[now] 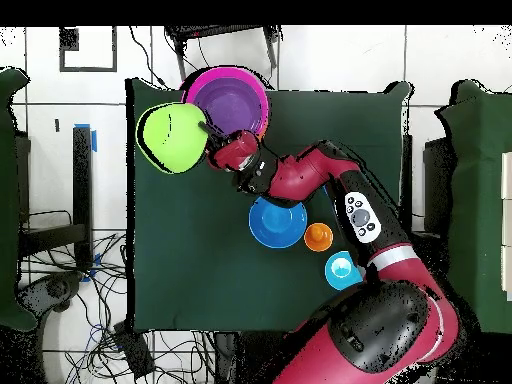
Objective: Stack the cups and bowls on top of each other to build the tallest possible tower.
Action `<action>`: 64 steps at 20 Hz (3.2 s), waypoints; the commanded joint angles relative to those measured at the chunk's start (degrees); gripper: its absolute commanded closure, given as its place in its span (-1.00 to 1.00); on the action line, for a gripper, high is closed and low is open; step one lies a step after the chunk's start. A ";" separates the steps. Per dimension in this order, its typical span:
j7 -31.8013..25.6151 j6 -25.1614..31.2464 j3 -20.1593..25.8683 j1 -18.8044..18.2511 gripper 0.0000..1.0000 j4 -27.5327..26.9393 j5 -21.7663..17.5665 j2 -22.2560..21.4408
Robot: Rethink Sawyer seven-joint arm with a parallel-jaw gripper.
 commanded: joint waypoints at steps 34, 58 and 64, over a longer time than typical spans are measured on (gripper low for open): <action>22.24 -5.92 -7.70 6.96 1.00 -2.35 -6.24 -1.80; 21.69 -6.85 -13.09 10.63 1.00 -6.96 -7.83 -2.74; 21.63 -5.69 -12.16 9.61 1.00 -8.52 -8.16 -1.87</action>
